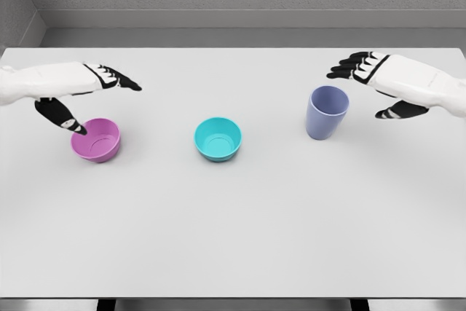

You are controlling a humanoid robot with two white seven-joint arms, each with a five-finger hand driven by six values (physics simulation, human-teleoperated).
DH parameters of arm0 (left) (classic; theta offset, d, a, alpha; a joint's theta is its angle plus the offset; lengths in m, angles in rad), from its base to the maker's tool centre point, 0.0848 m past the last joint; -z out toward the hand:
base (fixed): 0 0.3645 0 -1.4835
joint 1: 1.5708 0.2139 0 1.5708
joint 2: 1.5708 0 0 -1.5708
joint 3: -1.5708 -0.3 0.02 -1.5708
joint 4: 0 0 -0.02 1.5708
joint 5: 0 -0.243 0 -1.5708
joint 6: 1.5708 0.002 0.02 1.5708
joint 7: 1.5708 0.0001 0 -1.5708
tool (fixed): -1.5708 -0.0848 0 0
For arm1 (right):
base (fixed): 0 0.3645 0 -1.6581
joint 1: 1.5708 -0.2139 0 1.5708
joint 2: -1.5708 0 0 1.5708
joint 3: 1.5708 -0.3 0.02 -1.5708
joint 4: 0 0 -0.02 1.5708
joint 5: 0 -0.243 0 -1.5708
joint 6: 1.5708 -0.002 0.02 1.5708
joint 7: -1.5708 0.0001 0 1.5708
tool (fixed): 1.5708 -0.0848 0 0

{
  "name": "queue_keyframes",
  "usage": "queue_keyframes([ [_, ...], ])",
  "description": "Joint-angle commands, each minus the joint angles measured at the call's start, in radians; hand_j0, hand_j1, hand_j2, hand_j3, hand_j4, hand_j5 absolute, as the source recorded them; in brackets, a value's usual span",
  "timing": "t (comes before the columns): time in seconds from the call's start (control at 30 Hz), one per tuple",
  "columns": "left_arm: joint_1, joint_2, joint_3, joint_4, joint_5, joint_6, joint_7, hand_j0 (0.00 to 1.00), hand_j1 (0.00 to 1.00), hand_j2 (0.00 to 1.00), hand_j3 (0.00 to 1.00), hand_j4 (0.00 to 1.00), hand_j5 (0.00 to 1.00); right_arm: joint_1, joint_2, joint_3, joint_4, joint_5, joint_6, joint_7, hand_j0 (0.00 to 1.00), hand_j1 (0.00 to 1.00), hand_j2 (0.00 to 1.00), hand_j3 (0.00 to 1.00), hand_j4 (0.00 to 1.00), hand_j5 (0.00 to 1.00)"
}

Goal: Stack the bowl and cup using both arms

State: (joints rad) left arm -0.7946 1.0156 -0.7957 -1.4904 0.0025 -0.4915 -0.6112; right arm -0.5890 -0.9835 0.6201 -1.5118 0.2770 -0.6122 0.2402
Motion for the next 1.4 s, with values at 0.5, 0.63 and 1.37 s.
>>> queue_keyframes([
  [0.5, 0.040, 0.063, -0.040, -0.010, -0.010, -0.001, 0.000, 1.00, 1.00, 1.00, 1.00, 1.00, 1.00, -0.002, 0.046, 0.055, 0.027, -0.145, 0.001, 0.001, 1.00, 1.00, 1.00, 1.00, 1.00, 1.00],
  [0.63, 0.054, 0.060, -0.040, -0.007, -0.012, 0.004, 0.000, 1.00, 1.00, 1.00, 1.00, 1.00, 1.00, -0.006, 0.075, 0.072, 0.051, -0.142, 0.001, 0.002, 1.00, 1.00, 1.00, 1.00, 1.00, 1.00],
  [1.37, 0.081, 0.015, -0.037, 0.059, -0.042, 0.007, 0.000, 1.00, 1.00, 1.00, 1.00, 1.00, 1.00, -0.149, 0.066, 0.233, 0.125, -0.134, 0.001, 0.004, 1.00, 1.00, 1.00, 1.00, 1.00, 1.00],
])
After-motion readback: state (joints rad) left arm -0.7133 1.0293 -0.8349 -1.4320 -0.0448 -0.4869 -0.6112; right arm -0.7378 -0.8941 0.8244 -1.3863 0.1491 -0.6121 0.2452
